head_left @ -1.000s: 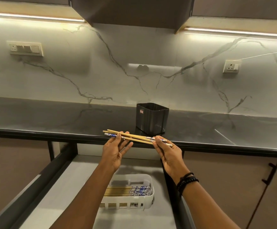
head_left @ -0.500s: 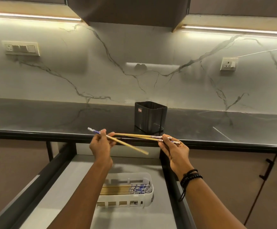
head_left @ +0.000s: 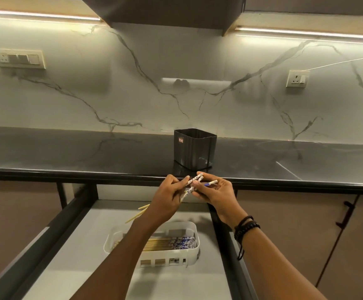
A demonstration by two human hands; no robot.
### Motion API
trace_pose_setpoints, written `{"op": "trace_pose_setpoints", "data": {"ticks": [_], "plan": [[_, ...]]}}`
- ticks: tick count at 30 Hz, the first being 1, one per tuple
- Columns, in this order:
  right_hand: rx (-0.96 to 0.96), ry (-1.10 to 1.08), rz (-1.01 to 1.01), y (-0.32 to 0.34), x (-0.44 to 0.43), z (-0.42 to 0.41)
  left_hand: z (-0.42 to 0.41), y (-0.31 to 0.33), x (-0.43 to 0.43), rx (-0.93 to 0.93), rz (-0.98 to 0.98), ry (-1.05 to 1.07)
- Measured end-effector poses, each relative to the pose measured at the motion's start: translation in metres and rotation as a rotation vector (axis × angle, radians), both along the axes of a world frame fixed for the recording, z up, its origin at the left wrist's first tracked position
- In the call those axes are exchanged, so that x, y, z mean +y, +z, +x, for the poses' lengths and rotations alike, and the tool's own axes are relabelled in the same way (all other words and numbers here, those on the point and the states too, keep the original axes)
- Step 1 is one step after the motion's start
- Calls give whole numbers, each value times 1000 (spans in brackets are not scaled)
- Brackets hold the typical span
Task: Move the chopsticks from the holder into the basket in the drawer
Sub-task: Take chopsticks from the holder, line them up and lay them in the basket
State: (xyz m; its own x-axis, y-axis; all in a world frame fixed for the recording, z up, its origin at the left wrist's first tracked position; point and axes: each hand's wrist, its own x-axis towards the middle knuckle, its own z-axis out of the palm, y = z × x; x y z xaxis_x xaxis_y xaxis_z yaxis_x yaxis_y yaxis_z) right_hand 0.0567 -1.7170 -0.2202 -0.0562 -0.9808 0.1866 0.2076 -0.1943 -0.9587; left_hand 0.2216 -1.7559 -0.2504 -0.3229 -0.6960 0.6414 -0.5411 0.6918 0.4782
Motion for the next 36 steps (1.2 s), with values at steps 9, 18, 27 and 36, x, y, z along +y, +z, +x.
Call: {"op": "trace_pose_setpoints", "data": {"ticks": [9, 18, 27, 36], "plan": [[-39, -63, -6, -4, -4, -8, -3, -3, 5, -45, -364, 262], [-358, -15, 83, -5, -8, -13, -18, 6, 14, 752, 698, -34], [-297, 109, 124, -11, -11, -2, 0, 22, 12, 1505, 822, -386], [-494, 363, 61, -3, -4, -2, 20, 26, 5, 1684, 861, -417]]}}
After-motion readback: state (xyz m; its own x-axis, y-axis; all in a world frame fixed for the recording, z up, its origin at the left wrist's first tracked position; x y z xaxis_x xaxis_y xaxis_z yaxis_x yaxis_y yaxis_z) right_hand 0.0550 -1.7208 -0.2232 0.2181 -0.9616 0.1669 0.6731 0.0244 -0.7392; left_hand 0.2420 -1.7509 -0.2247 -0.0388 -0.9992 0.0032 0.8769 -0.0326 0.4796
